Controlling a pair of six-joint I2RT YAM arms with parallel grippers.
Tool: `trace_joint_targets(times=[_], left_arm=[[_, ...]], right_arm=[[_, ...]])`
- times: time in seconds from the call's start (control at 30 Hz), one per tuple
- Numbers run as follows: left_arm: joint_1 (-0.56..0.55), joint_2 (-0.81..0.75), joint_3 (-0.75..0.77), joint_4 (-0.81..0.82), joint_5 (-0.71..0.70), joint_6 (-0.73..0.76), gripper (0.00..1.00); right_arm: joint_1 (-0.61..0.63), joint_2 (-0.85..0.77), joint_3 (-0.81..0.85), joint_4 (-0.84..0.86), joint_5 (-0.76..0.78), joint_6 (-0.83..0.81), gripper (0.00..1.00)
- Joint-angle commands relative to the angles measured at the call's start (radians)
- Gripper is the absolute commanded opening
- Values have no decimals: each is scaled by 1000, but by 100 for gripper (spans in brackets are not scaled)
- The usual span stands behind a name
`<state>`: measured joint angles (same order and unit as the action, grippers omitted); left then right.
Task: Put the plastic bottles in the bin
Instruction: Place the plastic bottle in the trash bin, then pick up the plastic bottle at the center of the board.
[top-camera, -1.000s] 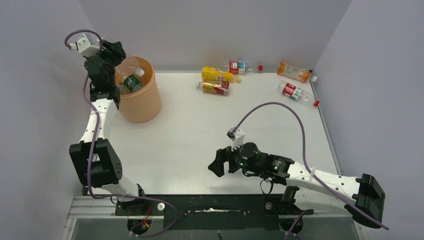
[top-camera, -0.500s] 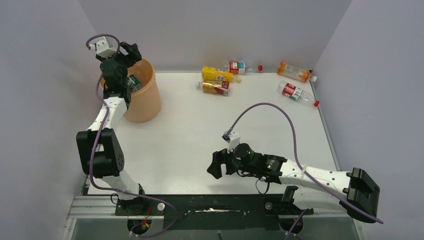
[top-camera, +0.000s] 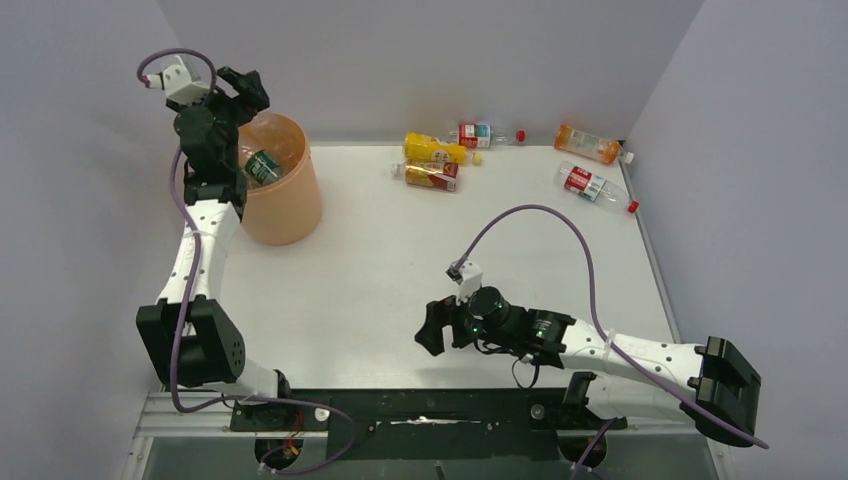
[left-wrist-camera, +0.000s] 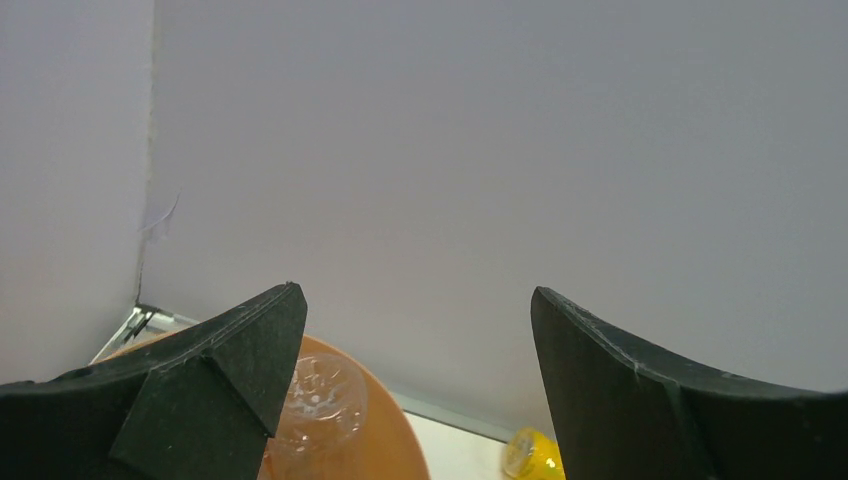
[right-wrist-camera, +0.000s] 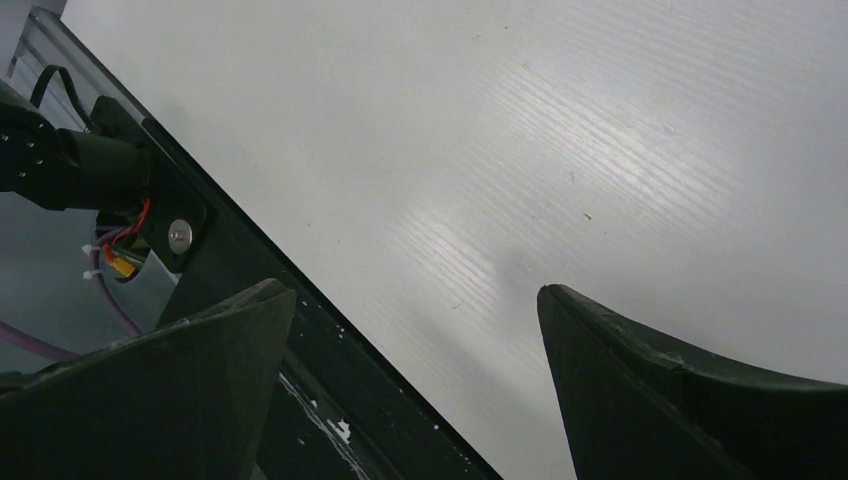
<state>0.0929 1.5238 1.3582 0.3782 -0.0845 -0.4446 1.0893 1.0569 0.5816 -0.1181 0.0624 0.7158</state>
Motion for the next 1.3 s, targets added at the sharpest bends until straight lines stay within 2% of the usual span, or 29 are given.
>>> trace_joint_targets(times=[0.0, 0.1, 0.2, 0.4, 0.5, 0.6, 0.77, 0.9, 1.07, 1.27], left_arm=[[2, -92, 135, -162, 80, -70, 84], [-2, -106, 152, -257, 166, -140, 84], [-40, -136, 102, -305, 228, -181, 84], [-148, -248, -131, -300, 226, -225, 84], [-203, -282, -240, -244, 243, -275, 84], [-292, -288, -297, -234, 237, -277, 84], [-441, -298, -359, -223, 219, -282, 84], [-521, -293, -397, -205, 219, -286, 84], [-553, -282, -435, -205, 231, -273, 84], [-561, -271, -476, -177, 265, -267, 84]], right_arm=[[2, -43, 52, -40, 125, 0, 98], [-49, -24, 102, -129, 187, -7, 98], [-175, -6, 149, -200, 194, -33, 98], [-536, 50, 269, -221, 143, -170, 98], [-730, 134, 354, -198, 148, -210, 98], [-860, 233, 453, -160, 148, -248, 98], [-982, 394, 605, -66, 246, -331, 98], [-1085, 526, 659, 47, 225, -351, 98], [-1181, 698, 743, 133, 128, -341, 98], [-1228, 825, 814, 224, 85, -422, 98]])
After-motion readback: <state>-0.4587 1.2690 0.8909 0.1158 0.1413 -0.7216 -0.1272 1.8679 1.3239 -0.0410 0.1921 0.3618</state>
